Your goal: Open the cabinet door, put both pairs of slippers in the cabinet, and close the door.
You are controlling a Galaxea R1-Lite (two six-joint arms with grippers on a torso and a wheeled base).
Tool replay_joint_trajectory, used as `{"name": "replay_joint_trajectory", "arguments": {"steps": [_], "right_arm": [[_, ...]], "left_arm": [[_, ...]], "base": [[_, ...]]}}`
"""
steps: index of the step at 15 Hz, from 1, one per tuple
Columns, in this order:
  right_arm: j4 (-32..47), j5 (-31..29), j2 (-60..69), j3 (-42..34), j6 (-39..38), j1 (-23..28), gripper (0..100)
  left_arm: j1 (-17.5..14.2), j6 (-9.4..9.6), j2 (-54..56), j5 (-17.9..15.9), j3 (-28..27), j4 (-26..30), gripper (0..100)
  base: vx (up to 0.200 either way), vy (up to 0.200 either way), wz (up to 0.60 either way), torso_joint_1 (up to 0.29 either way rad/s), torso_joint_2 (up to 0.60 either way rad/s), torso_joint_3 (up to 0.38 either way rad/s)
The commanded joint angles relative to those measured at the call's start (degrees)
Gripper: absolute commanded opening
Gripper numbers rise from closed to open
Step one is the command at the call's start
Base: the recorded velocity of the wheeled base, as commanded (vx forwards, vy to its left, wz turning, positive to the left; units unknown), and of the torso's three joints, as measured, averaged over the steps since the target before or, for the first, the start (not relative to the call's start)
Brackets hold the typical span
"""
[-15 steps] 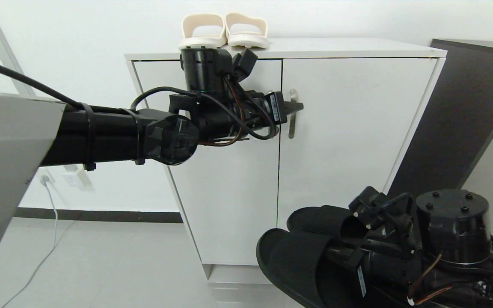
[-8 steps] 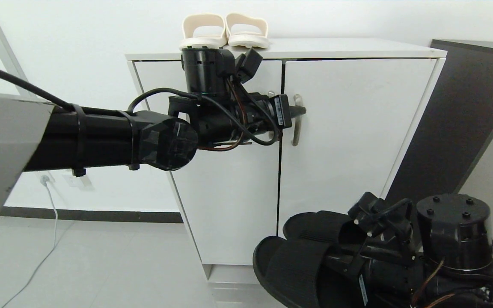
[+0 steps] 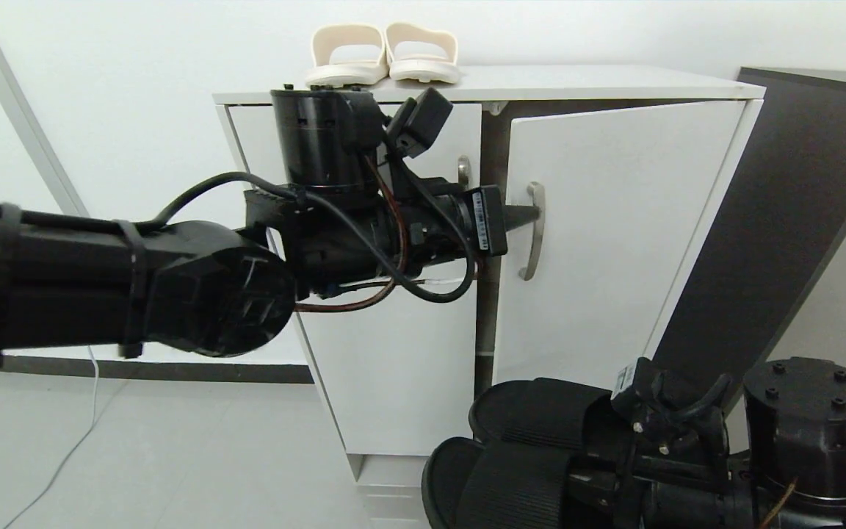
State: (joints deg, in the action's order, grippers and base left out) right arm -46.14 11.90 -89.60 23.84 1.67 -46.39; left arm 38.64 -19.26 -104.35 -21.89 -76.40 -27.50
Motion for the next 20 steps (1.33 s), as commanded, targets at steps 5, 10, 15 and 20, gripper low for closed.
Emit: {"name": "replay_joint_trajectory", "arguments": {"steps": [5, 10, 15, 20], "right_arm": [[0.00, 0.06, 0.22, -0.73, 0.88, -1.16, 0], [0.09, -0.12, 0.39, -1.52, 0.88, -3.45, 0], [0.09, -0.30, -0.05, -1.34, 0.88, -3.54, 0], [0.09, -0.38, -0.84, -1.43, 0.88, -4.24, 0]], "left_arm": [[-1.47, -0.16, 8.20, 0.01, 8.02, -3.17, 0], [-3.58, -4.47, 1.17, 0.36, 2.13, -6.34, 0], [-3.66, -5.79, -4.19, 0.27, -3.14, -6.34, 0], [-3.58, -5.52, -6.04, 0.45, -4.37, -6.42, 0]], "base": [[0.000, 0.000, 0.00, 0.000, 0.00, 0.000], [0.000, 0.000, 0.00, 0.000, 0.00, 0.000], [0.000, 0.000, 0.00, 0.000, 0.00, 0.000], [0.000, 0.000, 0.00, 0.000, 0.00, 0.000]]}}
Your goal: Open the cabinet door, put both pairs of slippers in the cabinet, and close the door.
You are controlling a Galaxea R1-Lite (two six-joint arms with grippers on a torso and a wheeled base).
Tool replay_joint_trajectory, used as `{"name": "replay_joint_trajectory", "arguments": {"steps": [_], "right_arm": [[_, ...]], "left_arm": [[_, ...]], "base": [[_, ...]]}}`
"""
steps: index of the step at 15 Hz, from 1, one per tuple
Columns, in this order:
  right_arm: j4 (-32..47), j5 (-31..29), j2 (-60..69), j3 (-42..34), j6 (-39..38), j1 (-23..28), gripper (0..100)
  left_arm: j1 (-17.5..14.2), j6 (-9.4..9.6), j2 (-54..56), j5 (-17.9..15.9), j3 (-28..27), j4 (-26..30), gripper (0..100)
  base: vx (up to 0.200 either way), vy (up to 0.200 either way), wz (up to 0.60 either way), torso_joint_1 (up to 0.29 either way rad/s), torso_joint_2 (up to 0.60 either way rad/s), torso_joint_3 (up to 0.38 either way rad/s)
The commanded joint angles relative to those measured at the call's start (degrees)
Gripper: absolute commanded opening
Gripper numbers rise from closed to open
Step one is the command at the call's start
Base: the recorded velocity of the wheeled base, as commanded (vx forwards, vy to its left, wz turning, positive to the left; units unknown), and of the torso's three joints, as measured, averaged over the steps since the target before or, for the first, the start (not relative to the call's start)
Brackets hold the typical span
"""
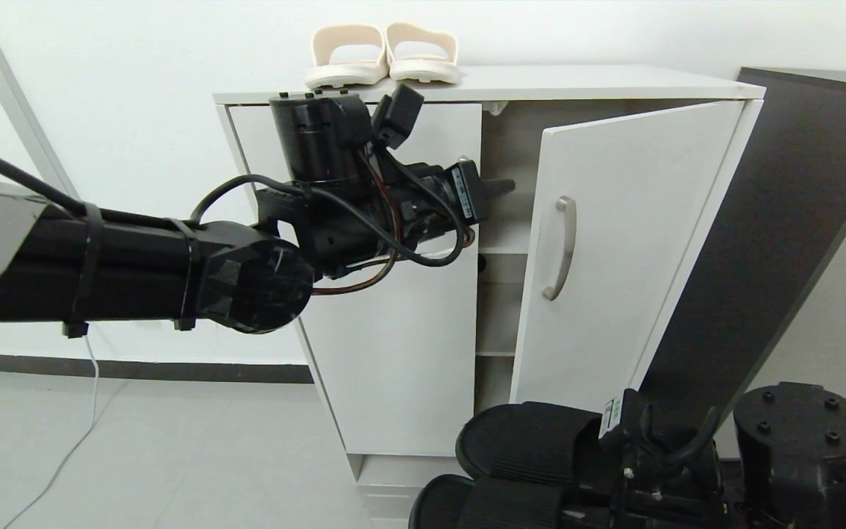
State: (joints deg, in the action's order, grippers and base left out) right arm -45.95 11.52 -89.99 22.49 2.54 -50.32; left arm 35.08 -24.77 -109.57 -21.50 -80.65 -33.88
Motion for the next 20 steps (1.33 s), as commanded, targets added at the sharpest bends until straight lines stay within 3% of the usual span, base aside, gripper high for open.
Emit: {"name": "replay_joint_trajectory", "arguments": {"steps": [1, 5, 7, 10, 13, 15, 16, 18, 19, 20], "right_arm": [[0.07, -0.01, -0.54, -0.08, 0.01, -0.30, 0], [0.07, -0.01, -0.54, -0.17, 0.01, -0.74, 0], [0.07, -0.01, -0.54, -0.34, 0.01, -1.09, 0], [-0.11, -0.01, -0.36, -0.96, 0.10, -1.88, 0], [-0.11, -0.01, -0.18, -0.96, 0.10, -1.97, 0], [-0.20, -0.09, -0.27, -0.87, 0.01, -1.97, 0], [-0.20, -0.18, -0.45, -0.69, 0.01, -1.71, 0], [-0.20, -0.89, -1.42, 0.80, -0.51, 0.31, 0], [-0.20, -0.89, -1.42, 0.89, -0.51, 0.40, 0], [-0.20, -2.91, -2.29, 2.56, -1.31, 1.90, 0]], "left_arm": [[-0.02, -0.01, -0.82, 0.06, -0.12, -0.05, 0], [0.86, 0.07, -1.96, 0.06, -0.91, -0.05, 0], [3.06, 2.18, -2.40, 0.06, -0.91, -0.40, 0], [10.18, 6.14, -2.49, 0.15, -0.56, -0.75, 0], [11.23, 6.40, -2.40, 0.23, -0.65, -2.95, 0], [8.42, 6.40, -1.79, 0.23, -0.56, -3.21, 0], [5.52, 6.40, -1.26, 1.03, -0.38, -4.35, 0], [0.86, 6.40, 0.94, 5.51, 0.23, -4.79, 0], [0.77, 6.40, 1.02, 5.68, 0.32, -4.79, 0], [-2.74, 6.49, 7.00, 10.87, 5.33, -4.79, 0]], "base": [[0.000, 0.000, 0.00, 0.000, 0.00, 0.000], [-0.200, 0.000, 0.00, 0.002, 0.00, 0.002], [-0.200, 0.000, 0.00, 0.000, 0.00, 0.007], [0.000, 0.000, 0.00, 0.000, 0.00, 0.000], [0.000, 0.000, 0.00, 0.000, 0.00, 0.000], [0.000, 0.000, 0.00, 0.000, 0.00, 0.000], [0.000, 0.000, 0.00, 0.000, 0.00, 0.000], [0.000, 0.000, 0.00, 0.000, 0.00, 0.000], [0.000, 0.000, 0.00, 0.000, 0.00, 0.000], [0.000, 0.000, 0.00, 0.000, 0.00, 0.000]]}}
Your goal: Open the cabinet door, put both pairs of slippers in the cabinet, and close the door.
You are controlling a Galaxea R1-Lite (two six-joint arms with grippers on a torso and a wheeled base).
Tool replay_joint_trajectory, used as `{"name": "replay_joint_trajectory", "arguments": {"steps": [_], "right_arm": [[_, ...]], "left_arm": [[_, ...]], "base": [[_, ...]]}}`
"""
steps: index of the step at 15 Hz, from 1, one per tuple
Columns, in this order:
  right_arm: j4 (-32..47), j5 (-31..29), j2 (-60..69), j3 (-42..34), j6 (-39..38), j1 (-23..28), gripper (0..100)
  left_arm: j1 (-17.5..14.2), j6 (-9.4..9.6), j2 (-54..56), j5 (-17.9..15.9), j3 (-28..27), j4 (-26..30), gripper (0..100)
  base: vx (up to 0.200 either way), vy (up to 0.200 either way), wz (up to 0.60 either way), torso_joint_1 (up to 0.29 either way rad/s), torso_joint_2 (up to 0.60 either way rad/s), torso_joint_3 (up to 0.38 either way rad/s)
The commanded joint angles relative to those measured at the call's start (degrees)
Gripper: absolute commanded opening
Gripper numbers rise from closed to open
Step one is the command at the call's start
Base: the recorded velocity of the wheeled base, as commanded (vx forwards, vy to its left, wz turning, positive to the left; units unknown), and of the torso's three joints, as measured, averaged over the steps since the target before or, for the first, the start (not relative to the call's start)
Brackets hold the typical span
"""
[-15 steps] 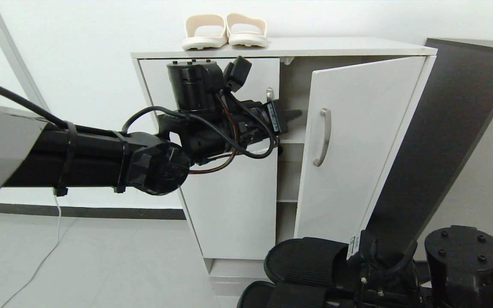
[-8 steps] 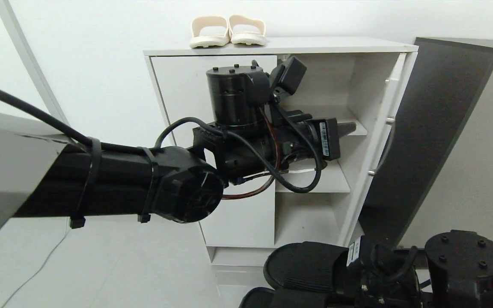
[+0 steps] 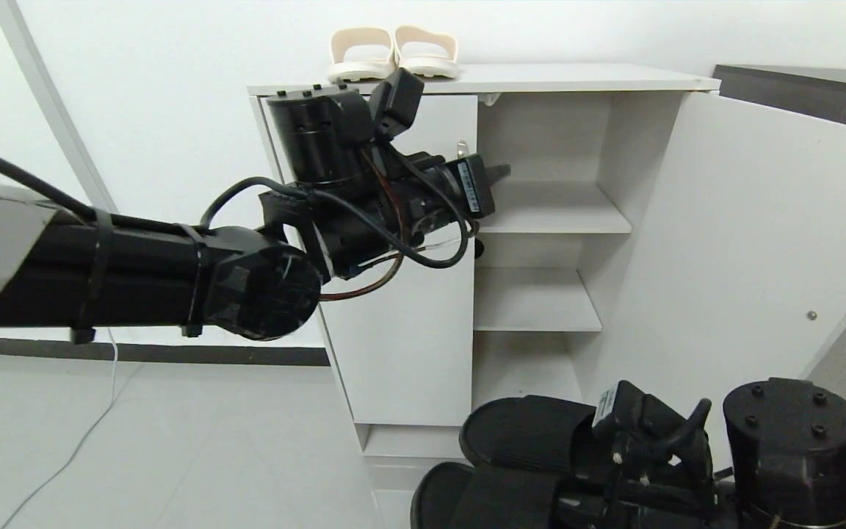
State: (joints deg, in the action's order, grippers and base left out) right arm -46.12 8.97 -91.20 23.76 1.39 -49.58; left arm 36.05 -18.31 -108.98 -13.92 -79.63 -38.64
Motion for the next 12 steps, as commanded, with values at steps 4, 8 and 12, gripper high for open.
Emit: {"name": "replay_joint_trajectory", "arguments": {"steps": [4, 8, 12], "right_arm": [[-0.03, -9.68, -5.13, 6.56, -4.73, 2.12, 0], [-0.03, -14.33, -7.50, 10.17, -7.98, 3.26, 0], [-0.03, -14.60, -8.56, 10.08, -7.89, 3.88, 0]], "left_arm": [[-11.09, 9.70, 29.35, 15.24, 28.92, 1.20, 0], [-19.00, 17.17, 52.65, 28.42, 50.98, 5.86, 0], [-33.67, 17.17, 77.96, 30.71, 65.48, 20.19, 0]], "base": [[0.000, 0.000, 0.00, 0.000, 0.00, 0.000], [0.000, 0.000, 0.00, 0.000, 0.00, 0.000], [0.000, 0.000, 0.00, 0.000, 0.00, 0.000]]}}
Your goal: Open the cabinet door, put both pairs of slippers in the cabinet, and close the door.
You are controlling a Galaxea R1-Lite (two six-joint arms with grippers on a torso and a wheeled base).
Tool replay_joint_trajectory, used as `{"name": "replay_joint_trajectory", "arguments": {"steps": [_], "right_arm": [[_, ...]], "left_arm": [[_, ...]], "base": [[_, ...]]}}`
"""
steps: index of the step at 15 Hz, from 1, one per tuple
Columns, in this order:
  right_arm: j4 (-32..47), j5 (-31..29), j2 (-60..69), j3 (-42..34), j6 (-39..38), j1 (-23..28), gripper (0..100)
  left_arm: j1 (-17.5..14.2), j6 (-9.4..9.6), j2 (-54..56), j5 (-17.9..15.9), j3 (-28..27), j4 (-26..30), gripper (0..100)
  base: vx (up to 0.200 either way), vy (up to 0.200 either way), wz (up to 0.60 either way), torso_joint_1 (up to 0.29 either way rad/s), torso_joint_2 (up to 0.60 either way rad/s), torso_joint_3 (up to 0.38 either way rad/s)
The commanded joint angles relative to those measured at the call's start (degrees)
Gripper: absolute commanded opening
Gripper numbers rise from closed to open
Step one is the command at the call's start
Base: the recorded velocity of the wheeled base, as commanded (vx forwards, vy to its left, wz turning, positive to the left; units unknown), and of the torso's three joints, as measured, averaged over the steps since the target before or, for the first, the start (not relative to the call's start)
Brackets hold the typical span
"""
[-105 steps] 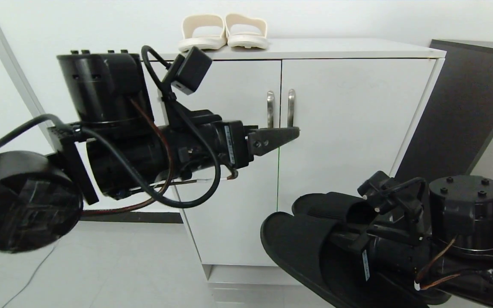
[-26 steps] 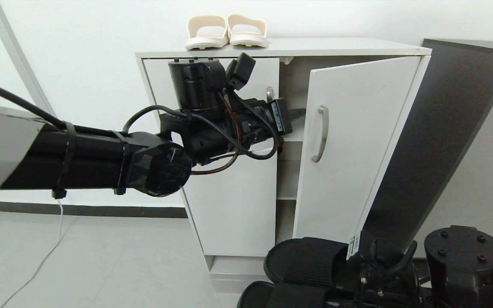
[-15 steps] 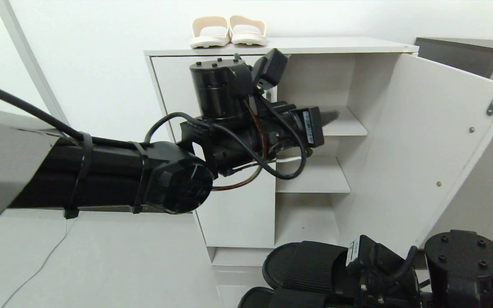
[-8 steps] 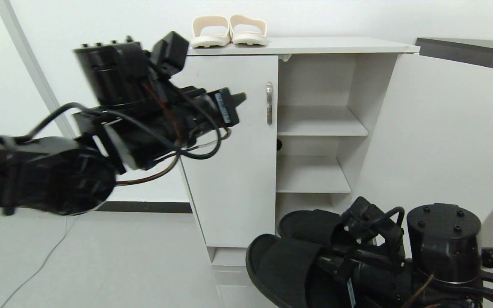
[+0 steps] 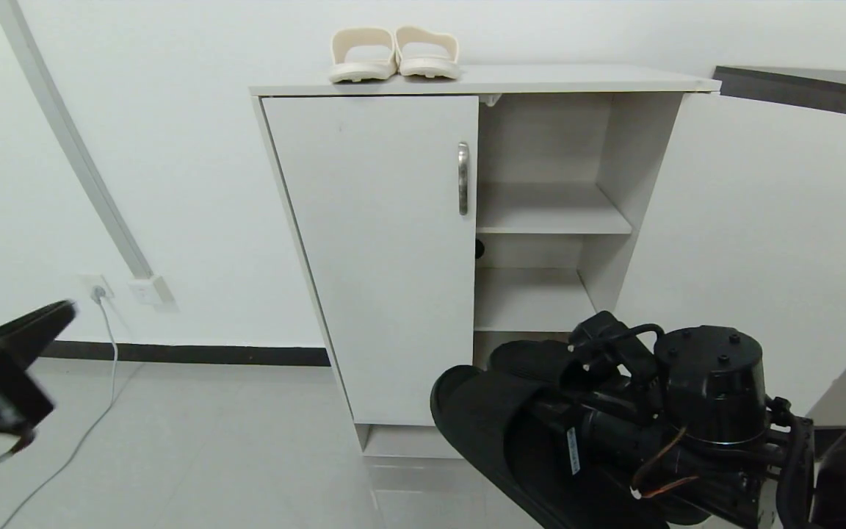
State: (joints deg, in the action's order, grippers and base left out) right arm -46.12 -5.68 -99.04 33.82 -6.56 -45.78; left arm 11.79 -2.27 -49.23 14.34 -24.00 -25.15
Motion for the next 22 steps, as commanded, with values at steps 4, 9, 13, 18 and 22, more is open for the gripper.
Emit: {"name": "replay_joint_trajectory", "arguments": {"steps": [4, 9, 13, 18, 22], "right_arm": [[-0.03, 0.06, -1.51, 0.02, 0.05, -0.02, 0], [-0.03, 0.06, -1.51, -0.15, 0.14, -0.19, 0], [-0.03, 0.06, -1.51, -0.42, 0.23, -0.28, 0], [-2.75, -0.03, -3.18, -0.68, 0.41, -0.72, 0], [-5.04, -1.88, -4.59, 0.55, 0.23, -0.63, 0]], "left_arm": [[-12.58, 1.21, 44.13, 2.10, 20.14, 25.76, 0], [-11.61, 2.09, 49.23, -4.32, 23.12, 24.45, 0], [-11.61, 1.21, 49.23, -16.53, 23.92, 23.04, 0], [-11.61, 7.37, 49.23, -14.86, 23.65, 26.38, 0], [-11.61, 2.09, 49.23, -14.42, 24.00, 25.06, 0]], "base": [[0.000, 0.000, 0.00, 0.000, 0.00, 0.000], [0.000, 0.000, 0.00, 0.000, 0.00, 0.000], [0.000, 0.000, 0.00, 0.000, 0.00, 0.000], [0.000, 0.000, 0.00, 0.000, 0.00, 0.000], [0.000, 0.000, 0.00, 0.000, 0.00, 0.000]]}}
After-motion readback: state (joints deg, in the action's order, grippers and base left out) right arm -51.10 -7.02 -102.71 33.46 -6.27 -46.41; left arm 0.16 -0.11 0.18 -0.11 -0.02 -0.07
